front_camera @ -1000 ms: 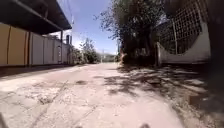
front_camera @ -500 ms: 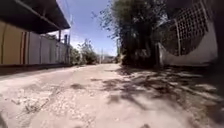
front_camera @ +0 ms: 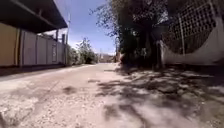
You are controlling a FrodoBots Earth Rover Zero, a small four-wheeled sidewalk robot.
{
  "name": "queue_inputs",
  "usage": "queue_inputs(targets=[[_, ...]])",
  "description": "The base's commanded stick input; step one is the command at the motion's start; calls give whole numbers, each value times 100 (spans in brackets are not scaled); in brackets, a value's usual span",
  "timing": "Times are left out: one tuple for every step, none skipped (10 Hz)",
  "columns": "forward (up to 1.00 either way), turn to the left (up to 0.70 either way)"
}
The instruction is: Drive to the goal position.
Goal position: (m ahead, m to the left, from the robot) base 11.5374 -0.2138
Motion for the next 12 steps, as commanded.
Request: queue_inputs(targets=[[69,0],[69,0],[69,0],[69,0],[69,0],[69,1],[69,1],[69,0],[69,0],[70,0],[70,0],[70,0]])
